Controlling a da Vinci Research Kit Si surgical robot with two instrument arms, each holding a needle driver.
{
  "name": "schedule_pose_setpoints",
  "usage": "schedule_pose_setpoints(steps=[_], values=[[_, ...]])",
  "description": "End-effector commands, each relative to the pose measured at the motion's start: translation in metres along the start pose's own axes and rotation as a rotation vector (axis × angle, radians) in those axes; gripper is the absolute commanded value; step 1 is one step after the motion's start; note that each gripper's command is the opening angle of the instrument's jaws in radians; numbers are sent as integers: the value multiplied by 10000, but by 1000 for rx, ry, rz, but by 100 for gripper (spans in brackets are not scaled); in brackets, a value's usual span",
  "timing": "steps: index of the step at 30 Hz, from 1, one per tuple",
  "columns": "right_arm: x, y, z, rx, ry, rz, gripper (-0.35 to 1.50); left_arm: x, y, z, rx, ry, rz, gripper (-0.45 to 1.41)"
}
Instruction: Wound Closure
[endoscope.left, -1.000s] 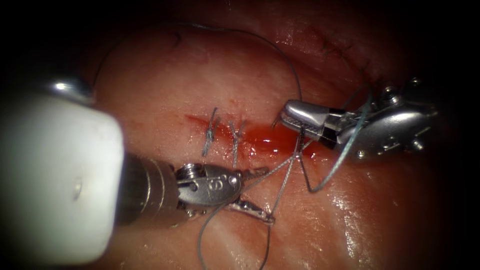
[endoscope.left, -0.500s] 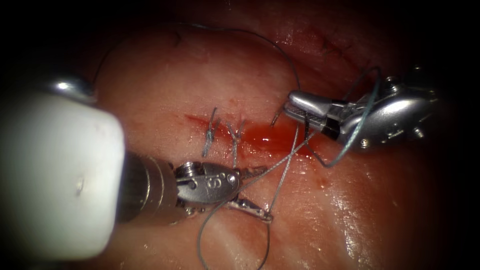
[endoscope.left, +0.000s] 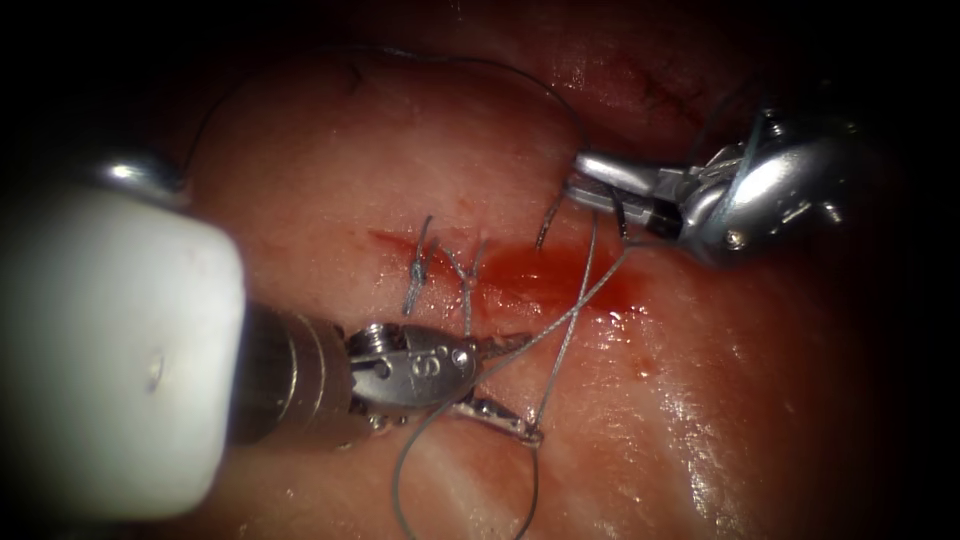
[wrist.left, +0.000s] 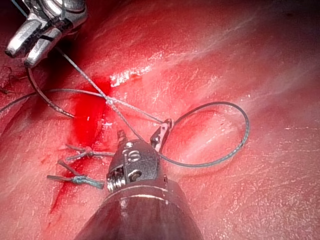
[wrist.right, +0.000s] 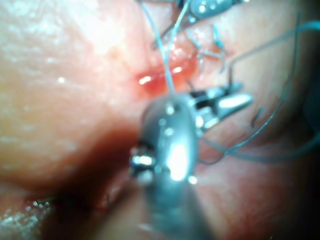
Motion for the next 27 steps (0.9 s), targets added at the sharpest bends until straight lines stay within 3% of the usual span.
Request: schedule_pose_setpoints(steps=[1, 12, 21, 27], values=[[-8, -4, 7, 14, 5, 26, -35, -6, 4, 8, -1, -1, -2, 54], [-16, 0, 12, 61, 9, 115, -35, -6, 5, 8, -1, -7, -2, 54], [-17, 1, 13, 47, 23, 170, -35, -6, 5, 8, -1, -7, -2, 53], [-18, 10, 12, -3, -27, 160, -35, -7, 6, 6, 0, -10, -1, 53]])
